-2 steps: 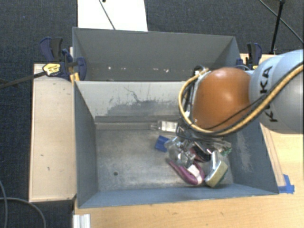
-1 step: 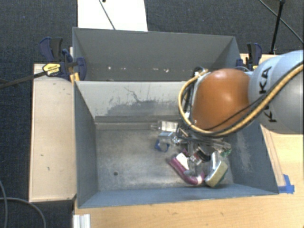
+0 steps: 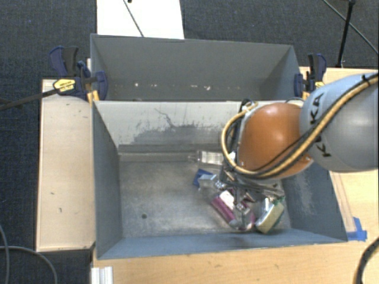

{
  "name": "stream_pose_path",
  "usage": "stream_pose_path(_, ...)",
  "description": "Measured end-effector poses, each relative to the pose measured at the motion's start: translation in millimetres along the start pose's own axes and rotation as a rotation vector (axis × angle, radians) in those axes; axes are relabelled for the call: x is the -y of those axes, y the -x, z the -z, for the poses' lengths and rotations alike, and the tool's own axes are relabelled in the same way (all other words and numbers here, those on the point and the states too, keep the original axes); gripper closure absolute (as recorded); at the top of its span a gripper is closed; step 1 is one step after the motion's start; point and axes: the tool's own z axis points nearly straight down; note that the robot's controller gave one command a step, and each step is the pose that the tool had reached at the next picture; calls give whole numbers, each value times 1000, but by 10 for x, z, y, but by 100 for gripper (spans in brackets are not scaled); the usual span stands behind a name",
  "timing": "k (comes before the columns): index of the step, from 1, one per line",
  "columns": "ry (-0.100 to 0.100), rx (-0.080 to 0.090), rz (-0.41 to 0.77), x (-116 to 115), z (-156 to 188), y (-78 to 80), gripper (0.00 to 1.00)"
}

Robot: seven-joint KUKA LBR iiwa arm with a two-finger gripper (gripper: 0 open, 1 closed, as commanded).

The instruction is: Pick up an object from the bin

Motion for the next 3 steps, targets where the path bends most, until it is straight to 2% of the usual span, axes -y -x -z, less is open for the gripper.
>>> stream_pose_path(1, -5, 10, -9, 228, 313, 343, 0)
stream_pose_path(2, -4, 8, 84, 244, 343, 614, 0)
stream_pose_path(3, 1, 0, 285, 526, -482, 724, 0)
